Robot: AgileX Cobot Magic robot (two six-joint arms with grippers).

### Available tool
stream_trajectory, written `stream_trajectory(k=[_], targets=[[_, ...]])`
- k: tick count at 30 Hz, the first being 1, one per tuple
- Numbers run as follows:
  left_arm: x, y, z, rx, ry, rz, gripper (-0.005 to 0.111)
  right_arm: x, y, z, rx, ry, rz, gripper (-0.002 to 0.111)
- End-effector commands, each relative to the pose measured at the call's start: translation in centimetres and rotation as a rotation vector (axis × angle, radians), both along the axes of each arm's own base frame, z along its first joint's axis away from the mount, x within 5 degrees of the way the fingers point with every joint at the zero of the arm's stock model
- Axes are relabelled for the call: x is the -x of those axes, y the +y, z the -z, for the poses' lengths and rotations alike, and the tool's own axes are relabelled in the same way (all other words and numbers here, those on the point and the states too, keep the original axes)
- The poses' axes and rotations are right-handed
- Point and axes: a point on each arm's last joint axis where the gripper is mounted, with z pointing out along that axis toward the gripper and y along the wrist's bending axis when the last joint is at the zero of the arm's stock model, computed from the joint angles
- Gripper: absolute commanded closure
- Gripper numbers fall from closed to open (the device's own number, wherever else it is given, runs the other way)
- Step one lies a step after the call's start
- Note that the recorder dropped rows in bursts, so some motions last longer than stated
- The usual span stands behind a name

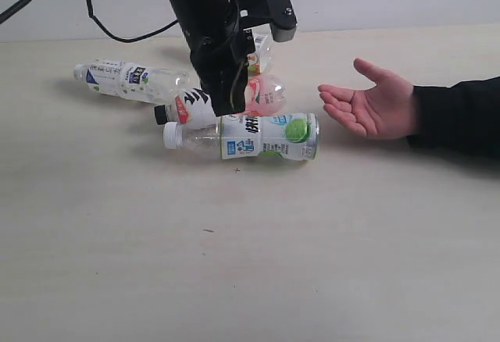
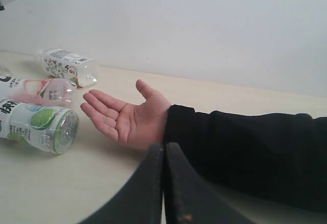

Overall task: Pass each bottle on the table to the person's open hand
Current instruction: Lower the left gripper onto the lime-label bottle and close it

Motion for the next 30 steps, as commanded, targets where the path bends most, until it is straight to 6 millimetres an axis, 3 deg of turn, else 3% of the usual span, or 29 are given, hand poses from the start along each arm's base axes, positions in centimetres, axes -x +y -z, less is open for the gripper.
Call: stream_trajectory(k=[1, 4, 7, 30], targets=[[-0.2, -0.3, 0.1, 0.006, -0.032, 0.067, 0.043, 0.0, 0.0, 0.0, 0.003, -0.014, 0.006, 0.108], [-0.4, -0.5, 0.6, 0.01, -0.036, 0.065, 0.027, 0.0, 0.0, 0.0, 0.003, -0.014, 0.006, 0.108], [-0.5, -0.6, 1.5, -0.001, -0.021, 0.065, 0.021, 0.0, 0.0, 0.0, 0.003, -0.014, 0.006, 0.108], [-1.4, -1.3, 7.7, -0.049, 0.053, 0.056, 0.02, 0.0, 0.0, 0.0, 0.003, -0.014, 0.006, 0.108]])
